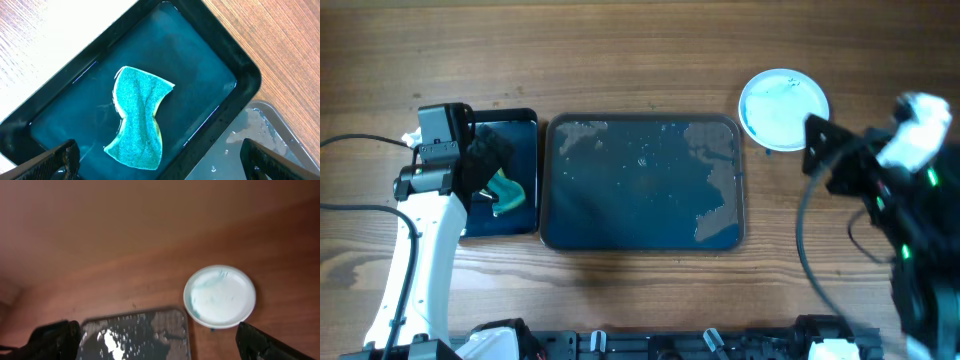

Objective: Clean dirty plates on tray and stack at the side

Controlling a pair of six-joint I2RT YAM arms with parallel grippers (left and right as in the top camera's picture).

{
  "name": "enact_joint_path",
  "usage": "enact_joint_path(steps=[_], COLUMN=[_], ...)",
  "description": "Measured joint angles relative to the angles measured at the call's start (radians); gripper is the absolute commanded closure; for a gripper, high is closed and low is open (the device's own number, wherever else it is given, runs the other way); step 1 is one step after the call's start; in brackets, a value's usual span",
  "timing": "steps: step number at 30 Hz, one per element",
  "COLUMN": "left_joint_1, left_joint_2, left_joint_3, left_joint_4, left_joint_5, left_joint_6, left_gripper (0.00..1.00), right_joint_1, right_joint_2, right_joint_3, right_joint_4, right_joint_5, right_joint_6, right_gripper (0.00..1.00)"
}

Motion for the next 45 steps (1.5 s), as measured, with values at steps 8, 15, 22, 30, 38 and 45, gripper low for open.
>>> enact_joint_path(steps=[8,15,22,30,38,45], left_joint_1=[0.0,0.0,0.0,0.0,0.0,0.0], left_joint_2=[0.0,0.0,0.0,0.0,0.0,0.0], left_joint_3=[0.0,0.0,0.0,0.0,0.0,0.0], left_joint_4=[-0.002,-0.001,-0.001,-0.001,-0.001,-0.001], left_joint_5=[0.001,0.0,0.0,0.0,0.0,0.0], left_joint_6=[0.0,0.0,0.0,0.0,0.0,0.0], left_gripper=[0.0,0.0,0.0,0.0,0.0,0.0], right_joint_1=[0.038,0.038,0.1,0.103,0.103,0.103], right_joint_2=[-0.457,-0.742,-0.756,-0.757,-0.759,-0.759], right_joint_3=[-0.348,-0.863,-1.051,-1.176,-1.177,-1.177], right_joint_4=[0.213,0.702,0.88,0.912,0.827,0.816], right_joint_5=[0.139,0.175,0.243,0.248,0.247,0.248], right_joint_6=[-0.006,-0.059,-0.074,-0.081,-0.082,-0.081], right_gripper=[0.0,0.0,0.0,0.0,0.0,0.0])
